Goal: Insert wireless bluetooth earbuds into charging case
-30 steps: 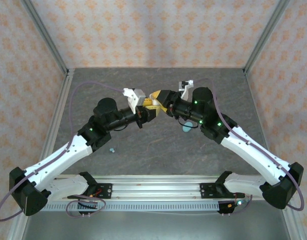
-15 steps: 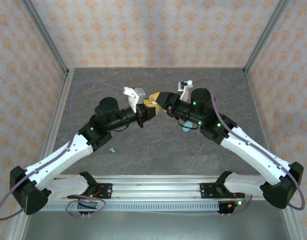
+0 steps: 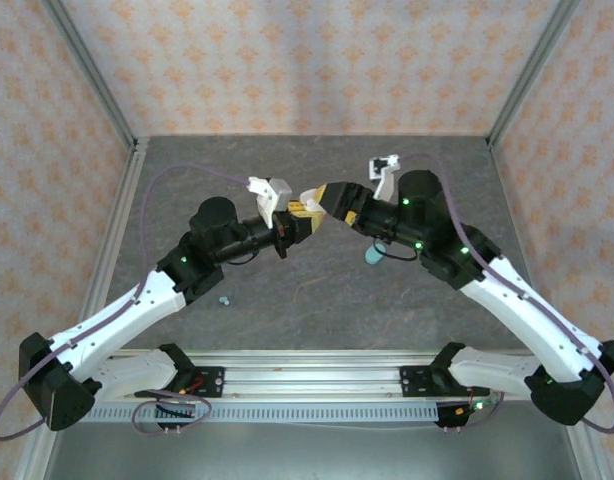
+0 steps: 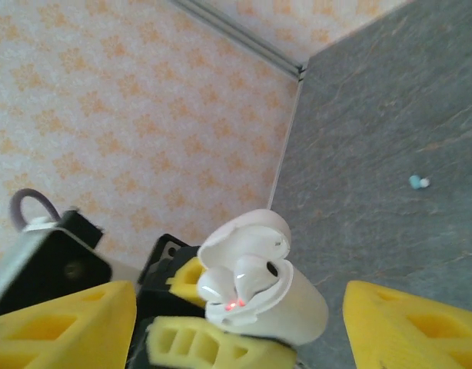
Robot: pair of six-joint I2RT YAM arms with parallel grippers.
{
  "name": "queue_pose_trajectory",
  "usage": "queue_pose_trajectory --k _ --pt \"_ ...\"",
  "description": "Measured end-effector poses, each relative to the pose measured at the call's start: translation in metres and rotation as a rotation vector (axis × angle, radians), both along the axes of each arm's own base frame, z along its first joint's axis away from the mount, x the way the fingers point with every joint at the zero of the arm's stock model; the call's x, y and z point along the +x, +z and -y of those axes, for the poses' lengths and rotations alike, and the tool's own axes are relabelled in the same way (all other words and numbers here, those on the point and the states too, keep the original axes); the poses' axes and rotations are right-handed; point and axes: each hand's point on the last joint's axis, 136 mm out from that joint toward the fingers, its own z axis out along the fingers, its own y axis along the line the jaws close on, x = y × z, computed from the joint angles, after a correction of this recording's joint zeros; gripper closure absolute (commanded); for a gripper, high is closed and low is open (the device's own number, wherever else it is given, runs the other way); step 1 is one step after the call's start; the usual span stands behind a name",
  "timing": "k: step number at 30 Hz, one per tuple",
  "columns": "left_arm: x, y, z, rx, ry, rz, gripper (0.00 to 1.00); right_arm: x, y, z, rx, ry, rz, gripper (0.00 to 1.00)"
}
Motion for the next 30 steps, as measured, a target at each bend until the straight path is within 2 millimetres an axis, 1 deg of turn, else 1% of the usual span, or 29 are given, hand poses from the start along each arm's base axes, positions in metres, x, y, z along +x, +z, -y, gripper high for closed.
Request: queue_pose_trajectory --k 2,5,6,8,11,13,15,18,20,22,26,30 --pt "-0.003 -0.002 0.002 -0.001 -0.019 0.005 1.00 0.002 0.008 0.018 -0.015 -0.040 0.017 0.31" --pt "-0.008 -0.004 0.005 0.000 -0.058 0.012 1.00 0.006 0.007 0.040 -0.031 -0.095 0.007 0.38" --pt "-0.011 -0.003 0.006 -0.001 -0.074 0.017 1.00 0.007 0.005 0.045 -0.037 -0.102 -0.004 0.43" --pt "-0.016 0.000 0.009 -0.007 -0.108 0.035 1.00 0.010 -0.001 0.047 -0.033 -0.096 -0.032 0.50" --pt "-0.024 0.003 0.013 -0.013 -0.163 0.051 1.00 0.012 -0.020 0.043 -0.019 -0.066 -0.100 0.61" --pt "-0.030 0.003 0.015 -0.012 -0.199 0.055 1.00 0.015 -0.034 0.037 -0.004 -0.042 -0.148 0.65" --pt "-0.034 0.004 0.018 -0.012 -0.232 0.055 1.00 0.017 -0.048 0.032 0.012 -0.017 -0.201 0.68" --pt "-0.038 0.007 0.020 -0.016 -0.260 0.060 1.00 0.019 -0.059 0.022 0.041 0.024 -0.247 0.70" --pt "-0.040 0.009 0.020 -0.017 -0.270 0.061 1.00 0.018 -0.060 0.016 0.067 0.059 -0.259 0.70" --pt "-0.041 0.009 0.021 -0.017 -0.277 0.061 1.00 0.015 -0.055 0.011 0.097 0.092 -0.256 0.70" --pt "-0.039 0.007 0.023 -0.014 -0.280 0.054 1.00 0.012 -0.039 0.006 0.143 0.145 -0.210 0.70" --pt "-0.037 0.003 0.025 -0.008 -0.282 0.043 1.00 0.004 -0.027 0.005 0.159 0.184 -0.167 0.70"
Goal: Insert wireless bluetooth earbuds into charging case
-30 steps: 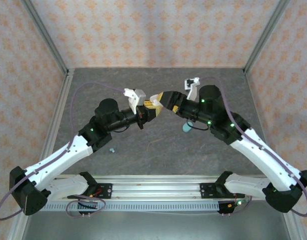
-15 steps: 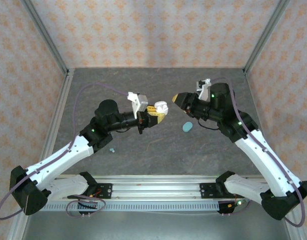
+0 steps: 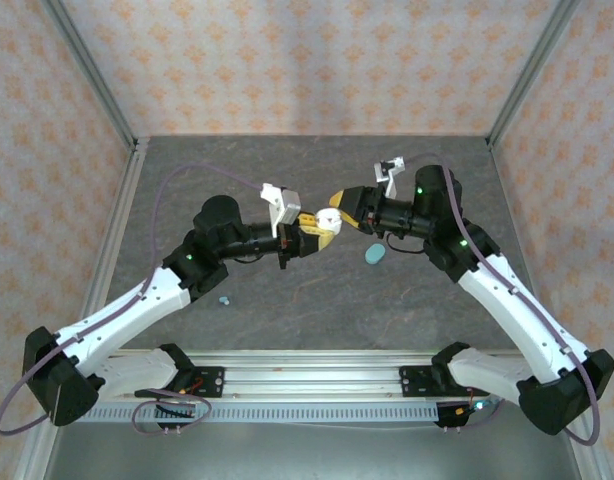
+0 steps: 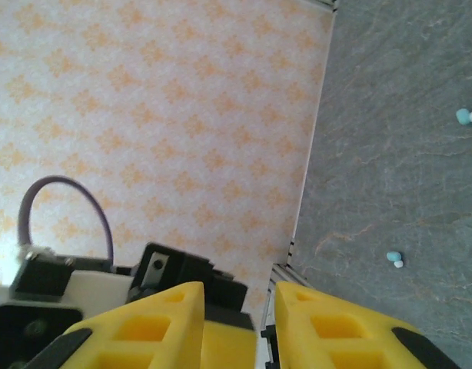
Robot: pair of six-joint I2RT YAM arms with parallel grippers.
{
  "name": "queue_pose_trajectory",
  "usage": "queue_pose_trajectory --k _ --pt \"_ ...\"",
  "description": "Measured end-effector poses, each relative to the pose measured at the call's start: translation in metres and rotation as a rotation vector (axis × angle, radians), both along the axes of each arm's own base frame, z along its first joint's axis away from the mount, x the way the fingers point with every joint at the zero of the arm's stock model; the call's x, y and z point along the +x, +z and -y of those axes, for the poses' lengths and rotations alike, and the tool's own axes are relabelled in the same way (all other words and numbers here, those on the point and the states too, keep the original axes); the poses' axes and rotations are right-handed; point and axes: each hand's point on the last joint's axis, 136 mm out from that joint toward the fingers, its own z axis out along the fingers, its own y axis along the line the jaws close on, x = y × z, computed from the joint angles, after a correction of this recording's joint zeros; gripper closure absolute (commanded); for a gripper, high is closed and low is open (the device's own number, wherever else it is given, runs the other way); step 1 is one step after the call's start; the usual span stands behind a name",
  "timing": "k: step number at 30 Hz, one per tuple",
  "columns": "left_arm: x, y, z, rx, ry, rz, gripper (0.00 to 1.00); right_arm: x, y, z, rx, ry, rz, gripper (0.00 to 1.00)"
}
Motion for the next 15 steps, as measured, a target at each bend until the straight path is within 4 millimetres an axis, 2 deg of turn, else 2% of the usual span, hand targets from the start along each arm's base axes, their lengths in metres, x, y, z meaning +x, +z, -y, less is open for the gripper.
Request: queue_pose_trajectory --k 8,15 --pt "0.002 -0.002 0.002 0.005 0.000 -0.006 1.00 -0.018 0.027 0.002 0.022 0.064 0.108 0.70" --pt "0.004 -0.001 0.003 0.008 0.000 -0.015 1.00 -0.023 0.015 0.003 -0.037 0.074 0.120 0.71"
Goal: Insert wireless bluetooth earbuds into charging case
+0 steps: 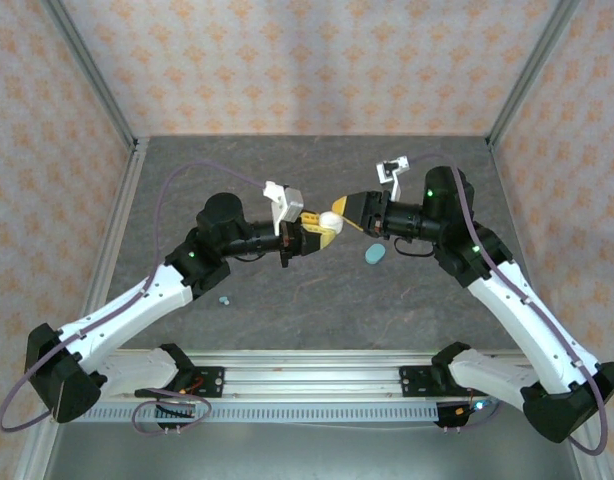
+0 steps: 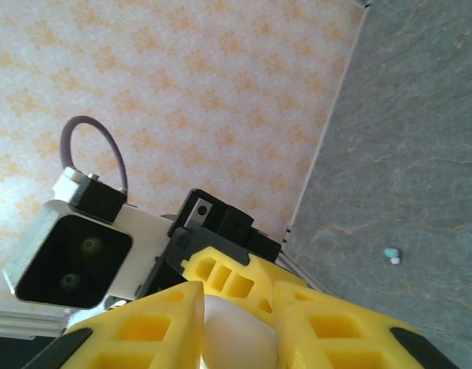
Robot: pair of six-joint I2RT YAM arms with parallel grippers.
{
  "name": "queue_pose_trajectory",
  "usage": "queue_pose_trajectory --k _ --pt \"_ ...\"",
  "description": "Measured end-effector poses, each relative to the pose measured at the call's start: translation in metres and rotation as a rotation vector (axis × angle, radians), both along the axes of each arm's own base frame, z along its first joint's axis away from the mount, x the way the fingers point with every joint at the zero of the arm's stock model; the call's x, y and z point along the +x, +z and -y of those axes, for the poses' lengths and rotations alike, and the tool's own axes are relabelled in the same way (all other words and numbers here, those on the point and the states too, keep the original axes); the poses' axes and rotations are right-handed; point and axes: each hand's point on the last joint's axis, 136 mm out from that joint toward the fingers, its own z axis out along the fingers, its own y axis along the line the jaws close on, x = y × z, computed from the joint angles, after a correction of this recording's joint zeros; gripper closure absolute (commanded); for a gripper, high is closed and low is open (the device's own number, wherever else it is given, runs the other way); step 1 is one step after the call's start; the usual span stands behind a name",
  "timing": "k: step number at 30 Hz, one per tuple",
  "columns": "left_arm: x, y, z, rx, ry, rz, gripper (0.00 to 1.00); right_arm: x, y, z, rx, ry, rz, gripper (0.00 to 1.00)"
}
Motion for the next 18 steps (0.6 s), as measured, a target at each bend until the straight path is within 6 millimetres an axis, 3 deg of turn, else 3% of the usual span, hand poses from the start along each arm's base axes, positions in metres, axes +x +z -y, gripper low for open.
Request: queue_pose_trajectory --k 13,15,18 --pt "0.005 -0.019 0.007 0.025 0.000 -0.103 1.00 0.001 -0.022 0.009 -0.165 -0.087 0.083 0.71" --pt "0.006 -0.023 0.009 0.031 -0.003 -0.118 1.00 0.002 -0.026 0.012 -0.204 -0.108 0.098 0.64" --pt "0.007 -0.028 0.012 0.041 -0.004 -0.130 1.00 0.005 -0.035 0.021 -0.276 -0.150 0.108 0.45"
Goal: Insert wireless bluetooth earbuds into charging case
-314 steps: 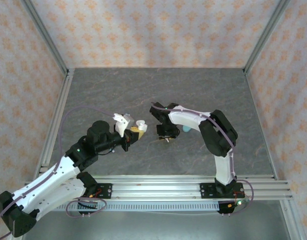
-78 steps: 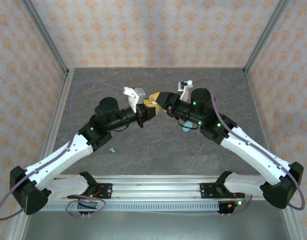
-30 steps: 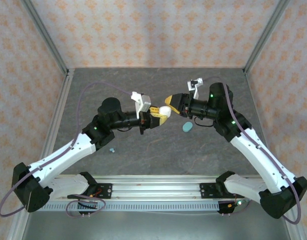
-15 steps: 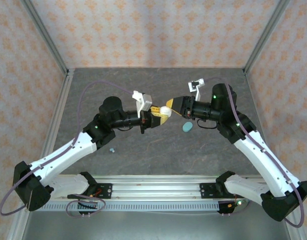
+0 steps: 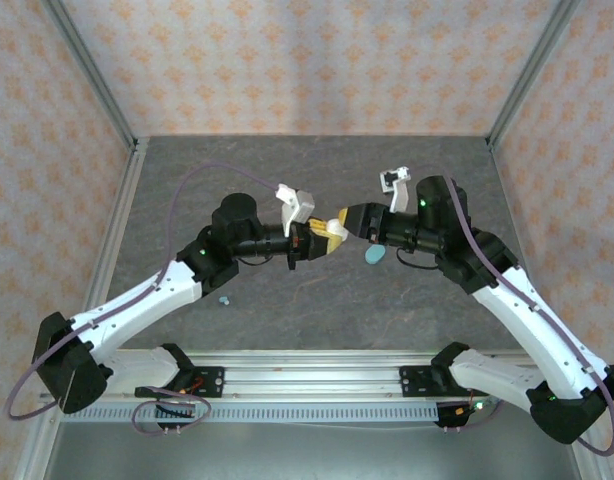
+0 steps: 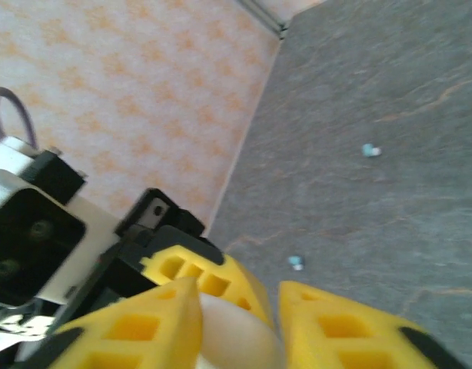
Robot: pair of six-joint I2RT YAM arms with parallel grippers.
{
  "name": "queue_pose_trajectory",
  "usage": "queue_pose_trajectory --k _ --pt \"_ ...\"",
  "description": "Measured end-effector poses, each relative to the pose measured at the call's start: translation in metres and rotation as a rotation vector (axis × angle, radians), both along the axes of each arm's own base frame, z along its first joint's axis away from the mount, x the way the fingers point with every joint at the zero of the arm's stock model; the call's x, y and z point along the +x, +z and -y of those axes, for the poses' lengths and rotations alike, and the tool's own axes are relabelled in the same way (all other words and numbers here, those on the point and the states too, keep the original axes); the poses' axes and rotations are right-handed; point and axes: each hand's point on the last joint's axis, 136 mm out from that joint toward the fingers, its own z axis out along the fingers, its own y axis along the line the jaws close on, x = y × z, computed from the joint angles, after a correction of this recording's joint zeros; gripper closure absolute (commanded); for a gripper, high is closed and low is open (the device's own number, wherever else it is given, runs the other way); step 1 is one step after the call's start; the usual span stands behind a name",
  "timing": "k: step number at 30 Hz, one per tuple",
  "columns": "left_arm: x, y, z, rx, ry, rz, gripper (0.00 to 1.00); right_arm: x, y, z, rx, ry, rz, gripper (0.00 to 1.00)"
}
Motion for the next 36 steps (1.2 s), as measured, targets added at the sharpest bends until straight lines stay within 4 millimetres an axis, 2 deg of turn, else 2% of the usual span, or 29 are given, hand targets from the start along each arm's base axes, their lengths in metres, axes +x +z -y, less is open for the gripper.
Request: queue_pose_trajectory --k 5,8,12,16,20,23,26,32,36 --pt "0.007 -0.005 0.003 0.018 0.012 -0.002 1.00 0.007 -0.006 0.021 -0.118 -0.099 0.013 0.32" --pt "0.018 -0.006 0.000 0.027 0.072 0.009 1.00 0.008 -0.002 0.039 -0.182 -0.157 0.018 0.29" --pt "0.036 -0.014 -0.004 0.053 0.143 0.014 1.00 0.024 -0.004 0.075 -0.247 -0.296 0.009 0.28" --pt "0.068 -0.040 -0.006 0.111 0.213 -0.043 1.00 0.040 -0.034 0.098 -0.352 -0.384 -0.081 0.27" --pt "0.110 -0.077 -0.012 0.175 0.291 -0.145 1.00 0.052 -0.087 0.105 -0.452 -0.397 -0.221 0.27" --pt "0.141 -0.108 -0.018 0.217 0.346 -0.237 1.00 0.053 -0.130 0.114 -0.512 -0.402 -0.335 0.27" --pt "0.172 -0.136 -0.022 0.243 0.393 -0.326 1.00 0.051 -0.159 0.124 -0.535 -0.414 -0.416 0.27" --pt "0.226 -0.190 -0.022 0.292 0.448 -0.484 1.00 0.051 -0.189 0.132 -0.506 -0.429 -0.500 0.28" --pt "0.250 -0.228 -0.014 0.339 0.462 -0.568 1.00 0.054 -0.204 0.129 -0.489 -0.419 -0.532 0.28"
